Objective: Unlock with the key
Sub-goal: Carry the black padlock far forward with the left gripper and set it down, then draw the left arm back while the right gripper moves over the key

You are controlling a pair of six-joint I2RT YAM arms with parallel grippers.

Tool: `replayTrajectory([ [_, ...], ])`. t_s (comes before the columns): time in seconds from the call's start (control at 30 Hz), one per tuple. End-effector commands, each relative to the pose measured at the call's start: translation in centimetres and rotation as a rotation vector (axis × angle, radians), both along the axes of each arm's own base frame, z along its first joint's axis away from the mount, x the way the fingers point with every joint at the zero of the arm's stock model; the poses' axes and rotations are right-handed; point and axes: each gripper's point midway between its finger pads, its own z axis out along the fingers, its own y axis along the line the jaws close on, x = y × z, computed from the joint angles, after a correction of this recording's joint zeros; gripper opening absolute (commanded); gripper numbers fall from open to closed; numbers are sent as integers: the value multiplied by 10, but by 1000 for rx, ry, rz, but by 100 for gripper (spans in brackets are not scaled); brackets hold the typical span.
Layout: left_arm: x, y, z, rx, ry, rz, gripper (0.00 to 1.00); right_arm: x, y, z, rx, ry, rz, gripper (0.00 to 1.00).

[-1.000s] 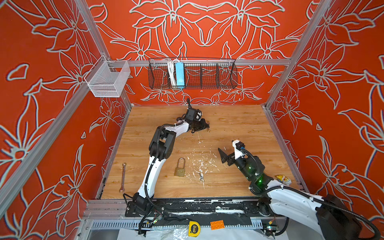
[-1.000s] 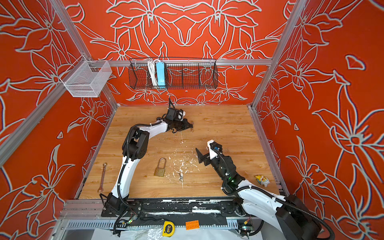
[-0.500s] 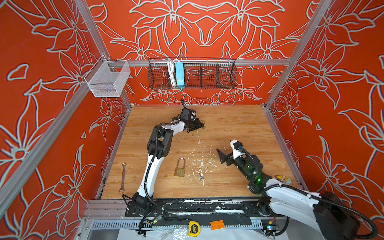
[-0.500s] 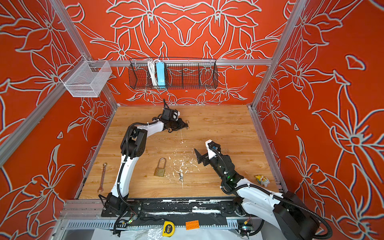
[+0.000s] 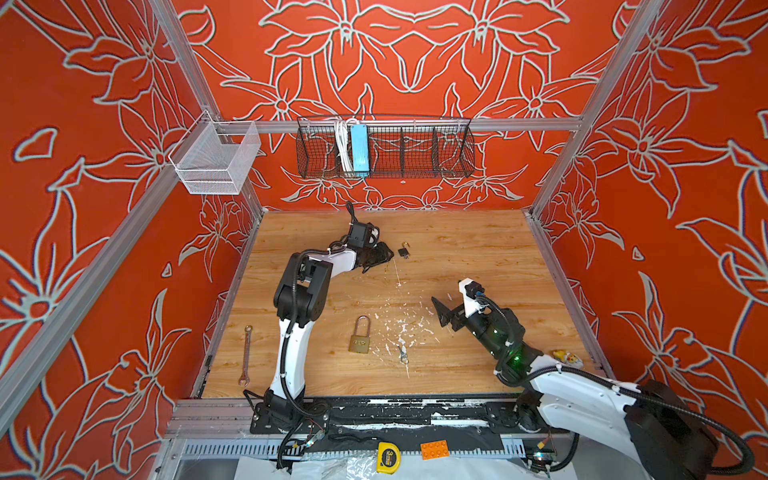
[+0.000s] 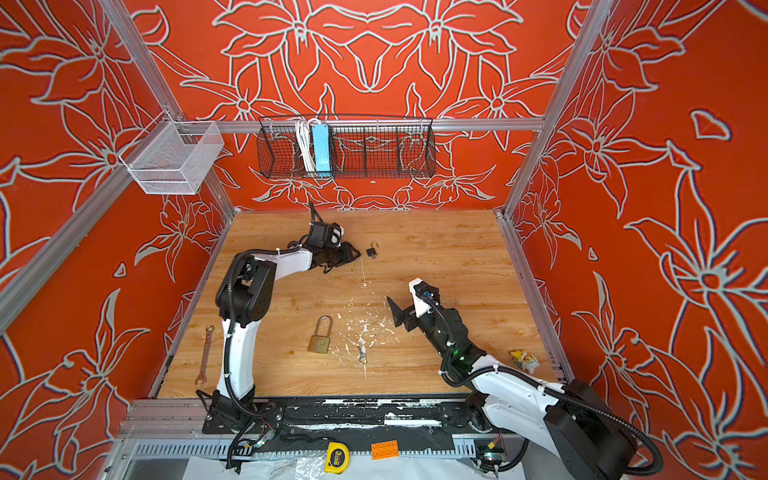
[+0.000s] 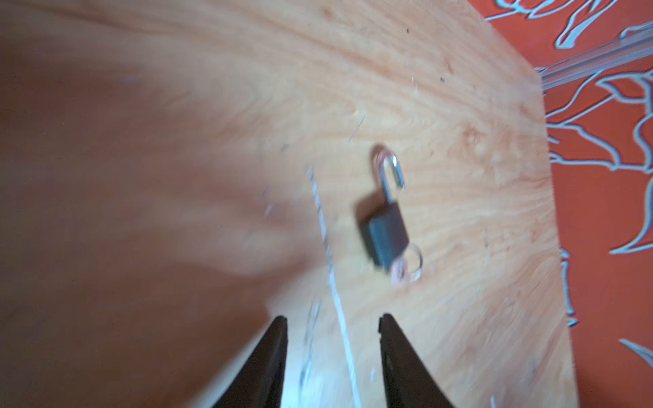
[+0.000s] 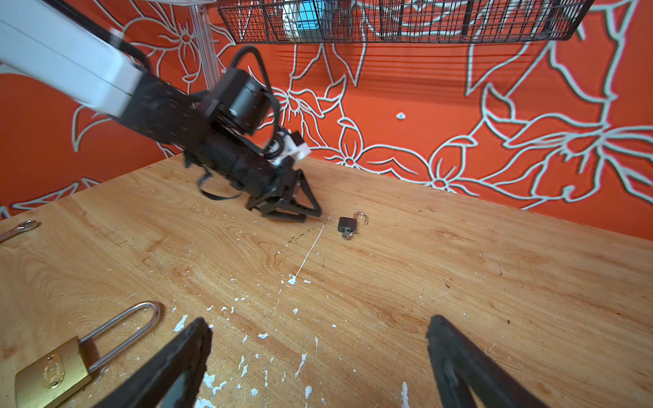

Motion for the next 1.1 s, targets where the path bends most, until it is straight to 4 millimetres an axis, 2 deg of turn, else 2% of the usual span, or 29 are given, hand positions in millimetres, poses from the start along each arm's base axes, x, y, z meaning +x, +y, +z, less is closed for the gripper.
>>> replayTrajectory([
  [0.0,-11,12,91,25,-267,8,43,8,3,12,-2,-16,-14,97],
  [0.13,-84,13,149,88,-439,-27,44,19,3,1,-41,51,-57,97],
  [0.2,-123,11,168,187,-549,-63,48,25,3,-6,-76,96,-78,97],
  [0.23,-140,8,170,229,-595,-86,52,27,5,-9,-88,116,-79,97],
  [0.27,-156,7,170,244,-645,-105,61,28,7,-13,-95,148,-77,97],
  [0.33,-178,13,161,184,-703,-98,98,26,10,-17,-81,200,-59,96],
  [0.47,-199,14,133,-75,-638,-18,97,9,31,-34,-115,365,71,95],
  [0.53,-206,11,131,-160,-608,-13,97,1,34,-48,-168,505,92,93],
  [0.6,-220,0,136,-203,-568,-94,97,-8,34,-63,-228,613,98,87],
  [0.67,-231,-5,138,-178,-488,-156,97,-24,43,-79,-252,641,170,84],
  [0.73,-229,13,144,-110,-451,-78,97,-45,61,-93,-287,600,298,83],
  [0.77,-230,17,153,-102,-494,-76,97,-52,71,-97,-316,563,348,83],
  [0.83,-236,30,166,-87,-571,-52,97,-63,86,-91,-422,552,420,82],
  [0.9,-242,49,166,-82,-593,36,97,-64,92,-93,-472,541,424,81],
  [1.07,-248,91,170,3,-658,204,97,-88,102,-98,-520,599,513,78],
])
